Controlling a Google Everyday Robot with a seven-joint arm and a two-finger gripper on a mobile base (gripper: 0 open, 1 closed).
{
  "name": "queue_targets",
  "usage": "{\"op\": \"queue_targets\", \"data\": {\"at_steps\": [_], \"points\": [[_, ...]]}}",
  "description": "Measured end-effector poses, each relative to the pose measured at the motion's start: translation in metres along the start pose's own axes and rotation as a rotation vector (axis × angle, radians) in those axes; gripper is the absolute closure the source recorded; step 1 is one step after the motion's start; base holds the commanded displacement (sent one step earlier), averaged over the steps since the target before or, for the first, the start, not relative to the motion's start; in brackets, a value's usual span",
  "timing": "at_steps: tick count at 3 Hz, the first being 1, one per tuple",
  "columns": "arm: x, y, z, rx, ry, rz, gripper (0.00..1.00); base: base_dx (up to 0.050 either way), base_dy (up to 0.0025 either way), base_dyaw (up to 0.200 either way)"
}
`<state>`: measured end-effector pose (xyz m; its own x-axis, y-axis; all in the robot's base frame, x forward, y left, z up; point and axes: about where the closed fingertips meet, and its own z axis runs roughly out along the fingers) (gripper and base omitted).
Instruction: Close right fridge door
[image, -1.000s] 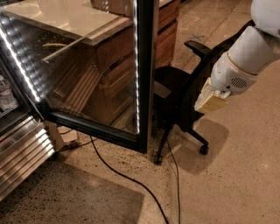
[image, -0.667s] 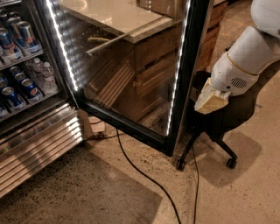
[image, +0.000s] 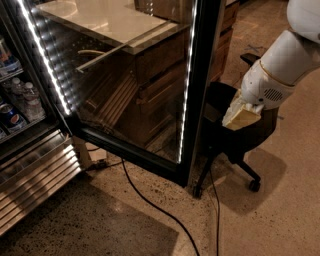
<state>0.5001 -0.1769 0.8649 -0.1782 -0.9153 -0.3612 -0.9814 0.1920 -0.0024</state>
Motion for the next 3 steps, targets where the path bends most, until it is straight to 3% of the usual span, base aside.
{"op": "queue_targets", "data": {"at_steps": [1, 2, 3], "points": [[0.0000, 0.0000, 0.0000, 0.000, 0.000, 0.000, 1.00, 0.041, 0.00233, 0.114], [0.0000, 0.0000, 0.0000, 0.000, 0.000, 0.000, 1.00, 0.000, -0.00001, -0.200], [0.0000, 0.0000, 0.0000, 0.000, 0.000, 0.000, 1.00, 0.044, 0.00201, 0.090]]}}
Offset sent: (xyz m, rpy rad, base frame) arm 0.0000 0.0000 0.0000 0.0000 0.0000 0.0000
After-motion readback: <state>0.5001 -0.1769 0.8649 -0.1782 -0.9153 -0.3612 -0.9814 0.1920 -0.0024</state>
